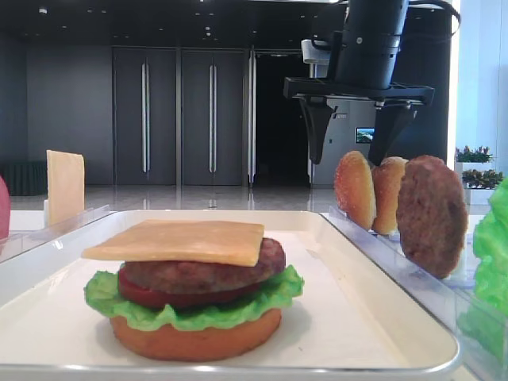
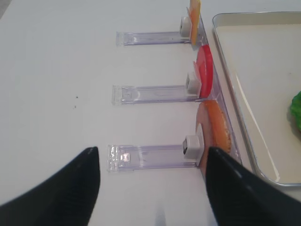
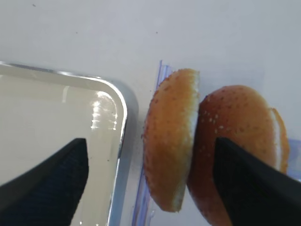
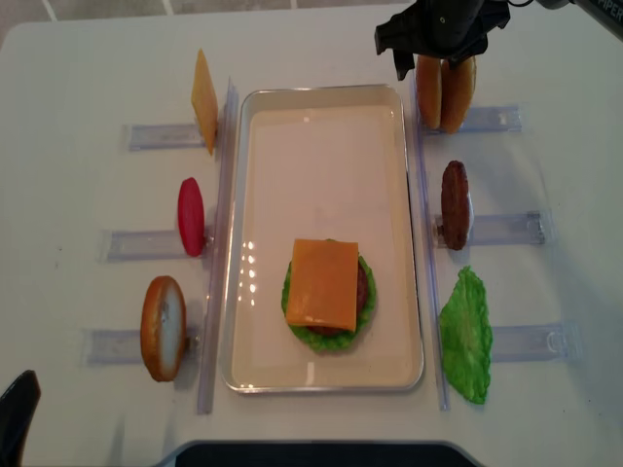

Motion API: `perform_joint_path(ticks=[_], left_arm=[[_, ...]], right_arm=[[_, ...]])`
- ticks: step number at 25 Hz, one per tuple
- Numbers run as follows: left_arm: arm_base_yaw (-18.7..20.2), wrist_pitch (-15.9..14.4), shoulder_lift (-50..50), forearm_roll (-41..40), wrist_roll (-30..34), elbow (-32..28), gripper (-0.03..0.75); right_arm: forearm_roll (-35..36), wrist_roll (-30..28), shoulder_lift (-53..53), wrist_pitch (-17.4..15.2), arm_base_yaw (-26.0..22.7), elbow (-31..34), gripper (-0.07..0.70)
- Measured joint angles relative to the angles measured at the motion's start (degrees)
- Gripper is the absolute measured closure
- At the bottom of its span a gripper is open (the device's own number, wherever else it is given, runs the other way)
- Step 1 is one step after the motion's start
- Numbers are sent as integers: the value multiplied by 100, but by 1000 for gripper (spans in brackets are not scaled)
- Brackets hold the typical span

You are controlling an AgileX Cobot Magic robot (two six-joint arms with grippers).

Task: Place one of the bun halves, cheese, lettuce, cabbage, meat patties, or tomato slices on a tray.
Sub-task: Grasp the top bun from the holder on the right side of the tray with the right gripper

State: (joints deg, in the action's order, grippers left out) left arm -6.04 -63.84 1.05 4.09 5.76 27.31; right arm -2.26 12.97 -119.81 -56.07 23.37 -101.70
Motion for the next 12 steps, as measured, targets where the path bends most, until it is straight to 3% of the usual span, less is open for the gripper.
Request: perform_joint_path(ticks=[12], left_arm=[[0, 0, 0, 0, 0, 0, 181]], right_arm=[[92, -45, 0, -57, 0, -12, 78]])
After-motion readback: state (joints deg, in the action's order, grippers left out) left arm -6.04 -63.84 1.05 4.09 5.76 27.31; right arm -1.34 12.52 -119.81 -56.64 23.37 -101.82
